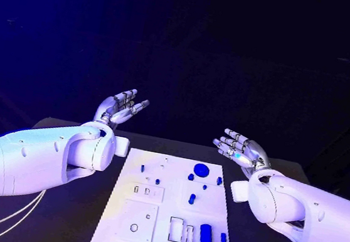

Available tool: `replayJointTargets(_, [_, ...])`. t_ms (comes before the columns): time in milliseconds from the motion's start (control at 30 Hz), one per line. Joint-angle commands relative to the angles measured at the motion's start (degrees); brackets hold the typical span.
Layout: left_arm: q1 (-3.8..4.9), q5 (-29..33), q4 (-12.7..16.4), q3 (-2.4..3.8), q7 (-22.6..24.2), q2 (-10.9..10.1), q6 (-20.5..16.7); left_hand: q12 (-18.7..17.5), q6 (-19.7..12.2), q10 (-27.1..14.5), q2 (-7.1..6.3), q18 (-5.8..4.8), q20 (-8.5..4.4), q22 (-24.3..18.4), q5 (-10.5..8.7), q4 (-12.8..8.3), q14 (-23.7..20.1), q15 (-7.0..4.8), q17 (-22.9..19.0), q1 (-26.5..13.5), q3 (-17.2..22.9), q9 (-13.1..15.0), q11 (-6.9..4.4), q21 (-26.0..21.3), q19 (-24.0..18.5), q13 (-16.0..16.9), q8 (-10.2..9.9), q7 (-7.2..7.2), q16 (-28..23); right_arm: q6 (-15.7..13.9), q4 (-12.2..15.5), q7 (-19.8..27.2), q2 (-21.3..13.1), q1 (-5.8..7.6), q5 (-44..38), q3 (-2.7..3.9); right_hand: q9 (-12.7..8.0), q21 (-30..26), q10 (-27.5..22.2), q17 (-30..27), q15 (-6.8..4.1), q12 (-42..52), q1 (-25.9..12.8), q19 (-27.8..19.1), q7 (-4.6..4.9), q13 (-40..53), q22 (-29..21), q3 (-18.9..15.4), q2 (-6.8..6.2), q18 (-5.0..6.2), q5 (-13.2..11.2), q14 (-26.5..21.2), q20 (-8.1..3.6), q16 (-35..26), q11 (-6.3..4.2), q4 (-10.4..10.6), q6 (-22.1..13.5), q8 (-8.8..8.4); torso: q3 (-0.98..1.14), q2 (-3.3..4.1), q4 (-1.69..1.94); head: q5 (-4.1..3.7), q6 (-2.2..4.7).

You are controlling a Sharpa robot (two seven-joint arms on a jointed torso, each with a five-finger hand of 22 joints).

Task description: Assemble the parts on the task board

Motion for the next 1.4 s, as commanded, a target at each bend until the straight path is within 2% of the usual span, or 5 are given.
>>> replayJointTargets(33, [0.15,-1.04,-0.08,0.00,0.97,0.18,4.09,0.63,2.03,2.29,0.09,1.25,0.62,0.21,0.76,0.26,1.76,0.64,0.31,3.02,0.54,0.39,0.71,0.48,0.94,0.24,0.73,3.76,0.69,8.90,-0.57,-5.61,-0.11,0.62,-5.82,-0.49,1.50,2.47,10.66,1.47,-0.44,1.09,5.75,10.62,7.64,0.67,1.06,2.01,-0.23,2.34,-0.36,12.85,0.42,2.15,0.01,-1.86,8.87,2.19,-0.01,0.00,0.00,0.01,-0.01])
replayJointTargets(333, [0.17,-0.02,2.05,-0.02,3.59,-2.66,5.75,4.01,18.78,32.09,0.17,7.23,0.37,2.68,0.83,0.94,30.92,-2.20,4.80,4.79,2.02,3.35,3.40,7.04,21.30,1.95,5.49,6.07,7.87,1.16,-2.31,-4.05,-1.17,2.54,-34.55,-0.66,4.18,5.85,28.63,2.57,-3.58,1.89,9.89,27.70,4.85,1.33,1.71,3.93,-2.39,4.84,-2.81,25.82,-0.49,4.38,-2.84,-5.13,27.67,6.53,-0.10,1.43,0.25,-0.70,-1.40])
replayJointTargets(533, [0.19,-1.83,4.27,-0.01,2.22,-4.50,7.40,5.11,27.74,39.66,-0.94,8.03,-1.41,3.83,0.77,1.11,39.95,-4.93,7.67,5.00,3.98,4.71,1.34,10.76,28.06,2.09,8.04,5.61,11.71,2.14,-2.77,-7.39,-1.21,3.54,-44.97,-0.64,4.28,8.81,34.78,3.76,-6.01,2.04,10.36,34.81,3.95,1.40,2.62,5.04,-3.64,4.78,-3.57,32.53,-3.31,6.61,-4.59,-5.45,32.03,7.70,-0.06,2.30,0.78,-1.21,-1.52])
replayJointTargets(1100, [0.19,-5.27,14.64,0.02,-0.72,-10.31,12.08,3.47,30.23,45.76,-3.46,7.80,-5.42,7.31,0.37,-0.71,49.01,-8.17,15.00,5.90,6.42,4.56,-0.59,18.46,35.44,2.18,8.06,4.38,18.33,14.19,-3.23,-21.75,0.33,5.84,-74.65,-0.56,6.94,32.47,45.60,26.32,-13.54,1.53,9.52,47.18,-0.46,3.90,18.16,4.48,-8.61,4.57,-4.88,52.53,-11.46,25.81,-10.02,-1.88,37.49,9.08,-0.13,5.23,2.40,-2.76,-1.53])
replayJointTargets(1400, [0.19,-7.23,20.30,0.17,-3.16,-12.90,13.51,3.50,31.50,48.80,-4.68,7.55,-7.51,15.38,0.34,-0.82,49.45,-9.90,25.93,4.62,6.85,4.49,-1.70,31.14,35.09,2.17,7.69,3.64,34.43,17.10,-3.78,-24.40,1.98,5.96,-81.10,-0.58,11.72,72.33,44.75,59.92,-13.83,1.51,8.65,59.45,-1.17,6.52,66.26,6.74,-10.17,-1.84,-4.77,57.10,-11.71,62.97,-10.43,0.77,35.74,9.90,-0.24,6.88,3.23,-3.92,-1.51])
